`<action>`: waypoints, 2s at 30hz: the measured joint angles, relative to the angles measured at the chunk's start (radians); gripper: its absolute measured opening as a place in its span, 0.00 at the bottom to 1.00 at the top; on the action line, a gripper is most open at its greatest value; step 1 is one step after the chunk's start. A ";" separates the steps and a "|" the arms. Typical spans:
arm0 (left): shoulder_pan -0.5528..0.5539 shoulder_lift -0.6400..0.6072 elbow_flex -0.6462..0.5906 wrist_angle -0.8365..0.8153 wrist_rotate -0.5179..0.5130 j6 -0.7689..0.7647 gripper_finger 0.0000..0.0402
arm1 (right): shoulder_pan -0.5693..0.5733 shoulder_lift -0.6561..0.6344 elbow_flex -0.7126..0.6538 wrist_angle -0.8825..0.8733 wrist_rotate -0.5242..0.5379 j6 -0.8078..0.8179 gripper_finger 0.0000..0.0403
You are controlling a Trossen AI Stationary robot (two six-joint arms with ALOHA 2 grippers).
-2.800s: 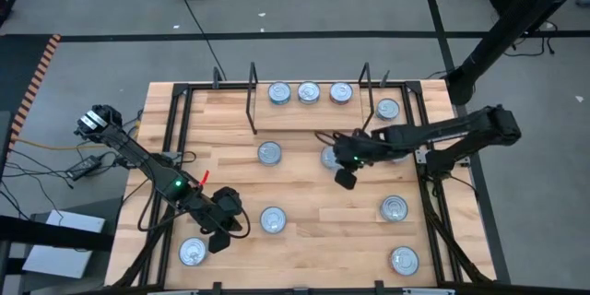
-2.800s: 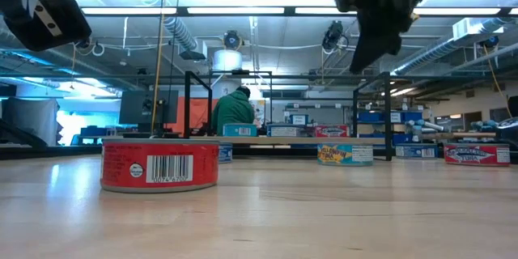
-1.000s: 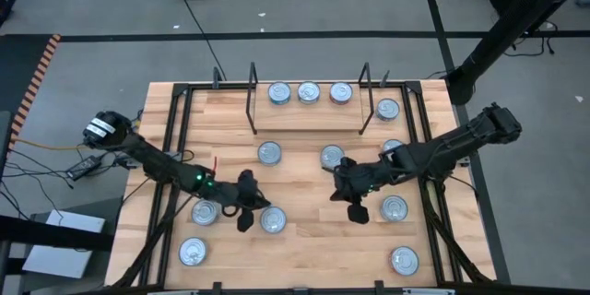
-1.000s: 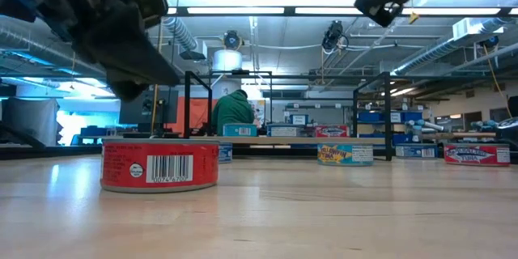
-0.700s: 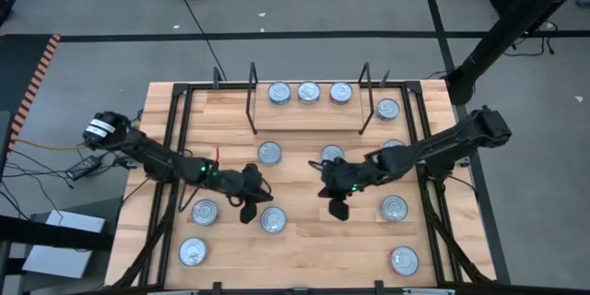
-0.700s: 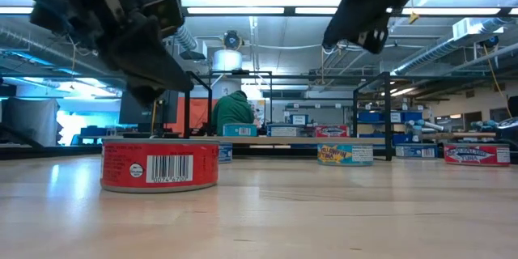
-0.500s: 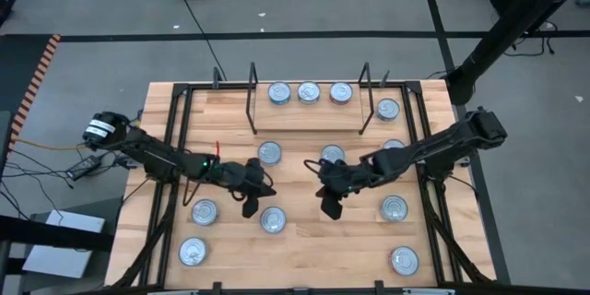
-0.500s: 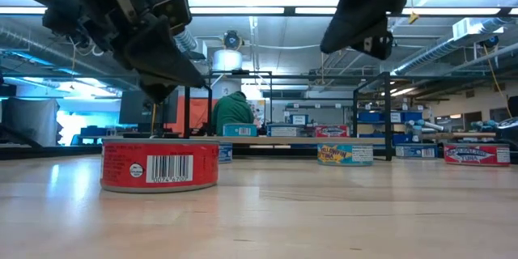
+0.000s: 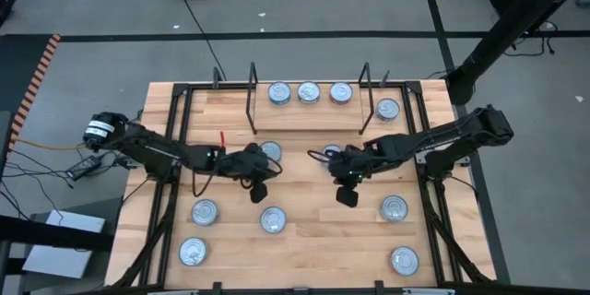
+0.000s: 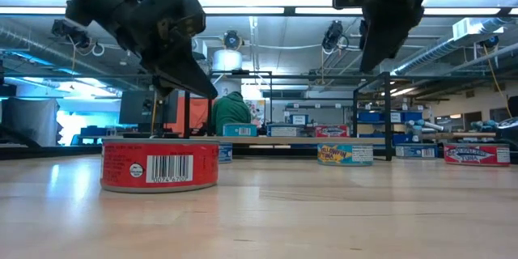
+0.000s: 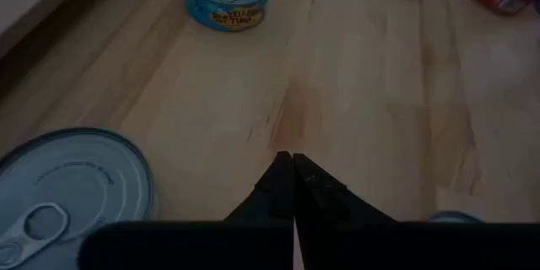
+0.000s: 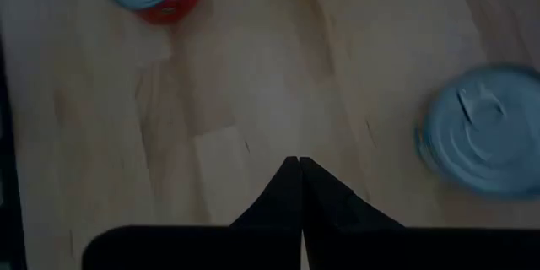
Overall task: Stack canned seafood by type on shelf
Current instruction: Put the yellow-blue tuna can on the shelf
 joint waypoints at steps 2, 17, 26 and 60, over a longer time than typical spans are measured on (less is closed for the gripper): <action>0.013 0.000 0.029 -0.076 -0.002 0.027 0.00 | -0.024 0.000 -0.023 0.022 -0.033 -0.057 0.01; 0.098 0.000 0.219 -0.590 -0.039 0.061 0.15 | -0.095 -0.047 -0.178 0.229 -0.072 -0.096 0.01; 0.095 0.000 0.207 -0.506 0.029 0.120 0.02 | -0.078 -0.258 -0.348 0.225 -0.061 0.071 0.01; 0.042 0.000 0.032 -0.029 0.172 0.062 0.00 | 0.464 -0.461 -0.411 -0.274 0.013 0.713 0.01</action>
